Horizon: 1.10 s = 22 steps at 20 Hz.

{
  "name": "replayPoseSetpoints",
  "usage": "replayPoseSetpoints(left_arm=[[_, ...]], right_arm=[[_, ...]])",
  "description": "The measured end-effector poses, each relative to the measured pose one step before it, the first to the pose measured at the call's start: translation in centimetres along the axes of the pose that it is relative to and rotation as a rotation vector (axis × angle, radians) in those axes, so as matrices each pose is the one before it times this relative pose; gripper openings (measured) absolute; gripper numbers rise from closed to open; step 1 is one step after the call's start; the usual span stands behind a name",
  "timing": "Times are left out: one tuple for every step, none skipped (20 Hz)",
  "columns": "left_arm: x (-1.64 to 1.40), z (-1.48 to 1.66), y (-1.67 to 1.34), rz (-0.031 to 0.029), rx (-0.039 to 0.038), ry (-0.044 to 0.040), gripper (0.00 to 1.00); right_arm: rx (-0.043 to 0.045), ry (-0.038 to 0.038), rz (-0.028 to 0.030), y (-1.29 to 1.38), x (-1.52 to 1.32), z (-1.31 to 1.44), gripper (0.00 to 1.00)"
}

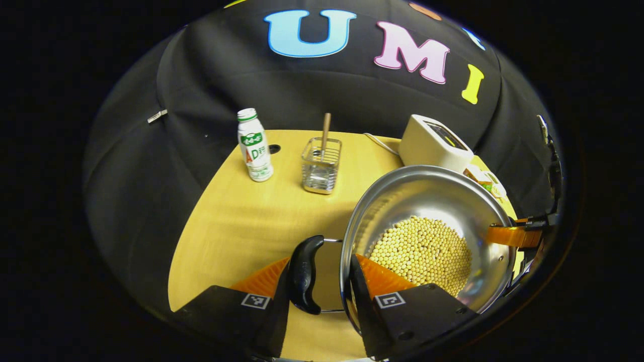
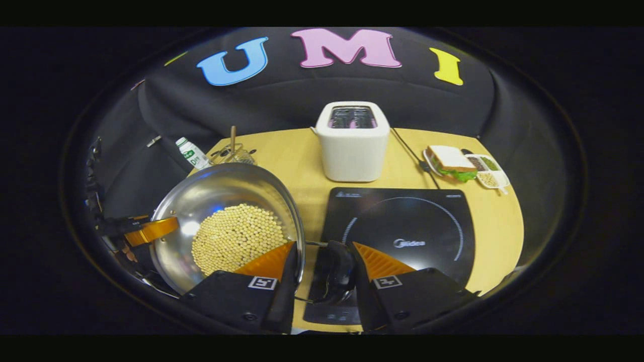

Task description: First push the handle of the pot to place it horizontally, then grasp the pot with both hands and set it on the induction cooktop.

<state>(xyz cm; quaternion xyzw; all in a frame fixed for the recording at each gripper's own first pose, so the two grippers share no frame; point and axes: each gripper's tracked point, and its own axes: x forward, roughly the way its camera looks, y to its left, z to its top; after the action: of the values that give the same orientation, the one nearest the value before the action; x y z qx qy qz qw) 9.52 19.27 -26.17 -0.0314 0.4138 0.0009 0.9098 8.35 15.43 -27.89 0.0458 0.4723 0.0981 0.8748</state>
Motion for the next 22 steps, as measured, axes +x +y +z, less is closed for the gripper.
replayPoseSetpoints(left_arm=[[0.082, 0.213, -1.191, -0.00454, 0.00939, -0.00234, 0.61], [0.031, 0.297, -1.205, -0.00524, 0.00270, -0.00022, 0.61], [-0.182, 0.085, -1.262, -0.00524, 0.00072, -0.00034, 0.61], [-0.091, 0.205, -1.164, -0.00516, 0.00037, 0.00168, 0.61], [-0.156, -0.019, -1.476, -0.00416, 0.00238, 0.00083, 0.61], [0.019, 0.098, -0.888, -0.00392, 0.00357, -0.00037, 0.61], [0.093, 0.169, -1.151, -0.00429, 0.00335, -0.00046, 0.61], [0.120, 0.177, -1.038, -0.00481, 0.00212, -0.00237, 0.61], [0.198, 0.124, -1.028, -0.00378, 0.00222, 0.00076, 0.61], [0.052, 0.050, -0.841, -0.00218, 0.00255, 0.00073, 0.61], [0.245, -0.076, -0.852, -0.00146, 0.00583, 0.00360, 0.61], [0.266, -0.011, -0.811, -0.00248, 0.00389, 0.00163, 0.61], [0.185, -0.088, -0.783, -0.00339, 0.00121, 0.00488, 0.61], [0.274, -0.054, -0.788, -0.00423, -0.00054, 0.00198, 0.60], [0.341, -0.188, -0.779, -0.00522, -0.00031, 0.00315, 0.61], [0.309, -0.033, -0.732, -0.00526, -0.00281, 0.00262, 0.61], [0.328, -0.059, -0.804, -0.00451, 0.00179, 0.00289, 0.61], [0.202, 0.057, -0.710, -0.00258, 0.00274, -0.00010, 0.61], [0.359, 0.061, -0.668, -0.00180, 0.00553, 0.00035, 0.61], [0.264, 0.087, -0.620, -0.00059, 0.00561, -0.00065, 0.61], [0.317, 0.048, -0.572, -0.00068, 0.00636, 0.00036, 0.61], [0.346, 0.086, -0.580, -0.00012, 0.00478, 0.00104, 0.61]], right_arm=[[0.00403, -0.00196, -0.00455, -1.163, -0.343, 0.107, 0.54], [0.00365, -0.00396, -0.00262, -1.177, -0.401, 0.197, 0.54], [0.00380, -0.00135, -0.00245, -1.150, -0.362, 0.098, 0.54], [0.00342, -0.00304, -0.00285, -1.129, -0.312, 0.157, 0.54], [0.00145, -0.00153, -0.00207, -1.109, -0.226, 0.179, 0.54], [0.00211, -0.00353, -0.00125, -1.068, -0.317, 0.093, 0.54], [0.00272, -0.00467, -0.00026, -0.980, -0.134, 0.120, 0.54], [0.00596, -0.00496, -0.00056, -0.979, -0.092, 0.144, 0.54], [0.00579, 0.00079, -0.00140, -0.967, 0.008, 0.010, 0.54], [0.00553, 0.00428, -0.00226, -0.895, -0.148, -0.066, 0.54], [0.00638, 0.00541, -0.00185, -0.834, -0.052, -0.151, 0.54], [0.00405, 0.00571, -0.00136, -0.833, 0.041, -0.101, 0.54], [0.00065, 0.00269, -0.00174, -0.777, 0.039, -0.040, 0.54], [0.00038, 0.00207, -0.00347, -0.805, -0.014, -0.075, 0.54], [0.00137, -0.00057, -0.00419, -0.829, -0.027, 0.088, 0.54], [0.00059, 0.00020, -0.00410, -0.780, -0.074, -0.068, 0.54], [0.00215, 0.00130, -0.00305, -0.761, 0.027, -0.013, 0.54], [0.00440, 0.00037, -0.00170, -0.717, 0.118, -0.004, 0.54], [0.00448, 0.00113, -0.00005, -0.731, 0.140, -0.057, 0.54], [0.00447, 0.00033, 0.00022, -0.668, 0.125, 0.045, 0.54], [0.00397, 0.00112, 0.00059, -0.637, 0.045, -0.019, 0.54], [0.00375, 0.00207, 0.00130, -0.620, 0.298, 0.062, 0.54]])
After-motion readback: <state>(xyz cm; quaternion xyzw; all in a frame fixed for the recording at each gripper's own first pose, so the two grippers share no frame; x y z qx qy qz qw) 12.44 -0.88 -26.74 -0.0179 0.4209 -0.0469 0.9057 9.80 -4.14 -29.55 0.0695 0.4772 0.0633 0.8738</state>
